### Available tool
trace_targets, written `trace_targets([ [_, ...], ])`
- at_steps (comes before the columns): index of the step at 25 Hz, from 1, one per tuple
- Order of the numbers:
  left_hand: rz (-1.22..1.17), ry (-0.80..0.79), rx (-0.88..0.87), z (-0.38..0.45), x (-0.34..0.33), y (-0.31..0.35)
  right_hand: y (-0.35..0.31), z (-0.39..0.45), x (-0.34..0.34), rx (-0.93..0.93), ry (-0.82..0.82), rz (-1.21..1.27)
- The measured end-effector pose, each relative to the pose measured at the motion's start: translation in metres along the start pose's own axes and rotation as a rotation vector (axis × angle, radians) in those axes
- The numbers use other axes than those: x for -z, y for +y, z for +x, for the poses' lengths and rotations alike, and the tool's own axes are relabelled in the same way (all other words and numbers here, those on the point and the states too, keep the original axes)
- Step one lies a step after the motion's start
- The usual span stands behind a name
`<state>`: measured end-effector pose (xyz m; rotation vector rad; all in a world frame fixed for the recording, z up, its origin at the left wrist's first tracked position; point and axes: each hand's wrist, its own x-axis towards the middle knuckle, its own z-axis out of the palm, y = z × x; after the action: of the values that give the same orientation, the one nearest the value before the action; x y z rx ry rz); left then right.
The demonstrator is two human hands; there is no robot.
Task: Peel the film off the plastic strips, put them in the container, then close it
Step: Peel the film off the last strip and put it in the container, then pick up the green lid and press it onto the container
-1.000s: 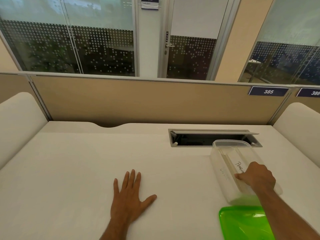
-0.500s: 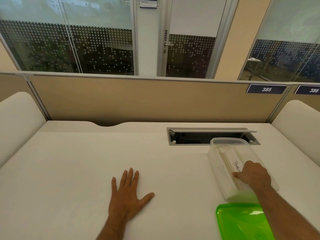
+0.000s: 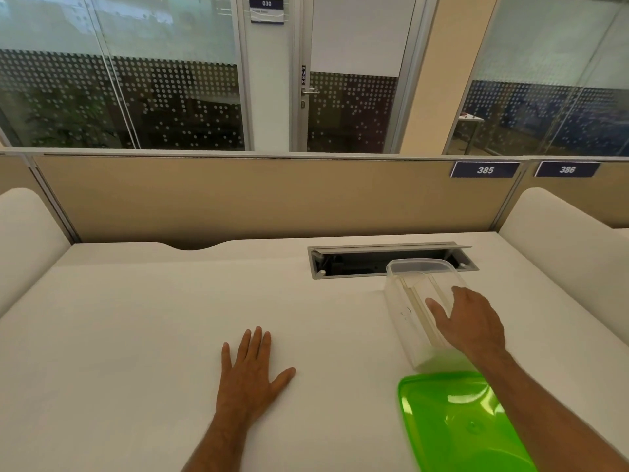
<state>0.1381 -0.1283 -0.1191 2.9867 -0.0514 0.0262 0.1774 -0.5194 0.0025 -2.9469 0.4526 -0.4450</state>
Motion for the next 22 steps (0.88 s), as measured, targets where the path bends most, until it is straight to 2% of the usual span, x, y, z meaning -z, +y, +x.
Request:
trace_targets([
  [3,-0.069,-0.030,-0.015,-0.008,-0.001,0.034,0.014,-0.023,0.001,0.013,0.022,-0.032],
  [11,-0.299,-0.070,-0.052,-0.046,-0.001,0.142,0.076,-0.078,0.004,-0.228,-0.038,0.124],
  [16,-0.357,-0.064,-0.049,-0.066,0.003,0.196,0.109,-0.096,0.000,-0.374,-0.228,0.134],
  [22,-0.557,-0.212,0.133,-0.075,0.013,0.230,0.129,-0.106,-0.006,-0.458,-0.393,0.097],
])
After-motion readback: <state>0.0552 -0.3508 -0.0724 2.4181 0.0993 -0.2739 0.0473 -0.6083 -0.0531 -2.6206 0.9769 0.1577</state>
